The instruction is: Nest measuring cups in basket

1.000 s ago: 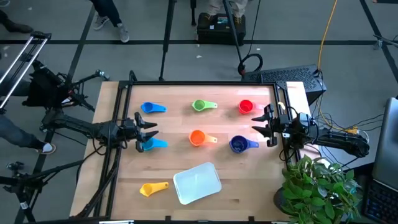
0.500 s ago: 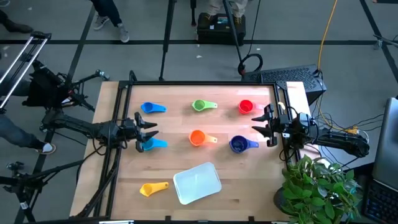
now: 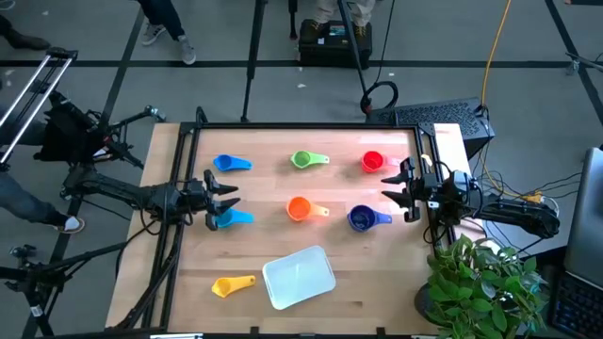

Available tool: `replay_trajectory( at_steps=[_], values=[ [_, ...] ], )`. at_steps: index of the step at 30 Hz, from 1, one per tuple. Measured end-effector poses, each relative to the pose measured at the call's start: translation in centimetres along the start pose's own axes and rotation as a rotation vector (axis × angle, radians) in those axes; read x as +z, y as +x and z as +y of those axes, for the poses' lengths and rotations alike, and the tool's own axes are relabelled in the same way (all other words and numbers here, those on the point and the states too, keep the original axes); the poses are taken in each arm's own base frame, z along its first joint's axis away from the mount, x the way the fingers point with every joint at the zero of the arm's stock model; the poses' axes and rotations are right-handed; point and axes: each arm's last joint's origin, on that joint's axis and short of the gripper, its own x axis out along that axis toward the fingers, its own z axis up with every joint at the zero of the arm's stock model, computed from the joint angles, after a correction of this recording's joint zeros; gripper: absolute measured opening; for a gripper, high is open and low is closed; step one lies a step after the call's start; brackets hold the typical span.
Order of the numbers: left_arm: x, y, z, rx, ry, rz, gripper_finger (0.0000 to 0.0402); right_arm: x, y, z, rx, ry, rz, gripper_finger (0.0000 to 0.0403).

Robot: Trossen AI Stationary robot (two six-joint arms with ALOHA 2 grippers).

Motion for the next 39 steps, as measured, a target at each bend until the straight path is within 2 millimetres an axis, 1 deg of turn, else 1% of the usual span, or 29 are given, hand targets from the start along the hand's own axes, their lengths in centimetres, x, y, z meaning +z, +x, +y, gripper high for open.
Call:
replay_trajectory(
  at_steps=[14,21,39],
  values=[
    [-0.01,0.00,0.00,0.000,0.004,0.000,0.0172,0.00,0.00,0.00,0.000,0.000,0.000,0.0146],
    [0.13,0.00,-0.01,-0.001,-0.038,-0.013,0.0172,0.00,0.00,0.00,0.000,0.000,0.000,0.0146],
    [0.11,0.00,-0.01,-0.001,-0.050,-0.011,0.0172,0.00,0.00,0.00,0.000,0.000,0.000,0.0146]
  ],
)
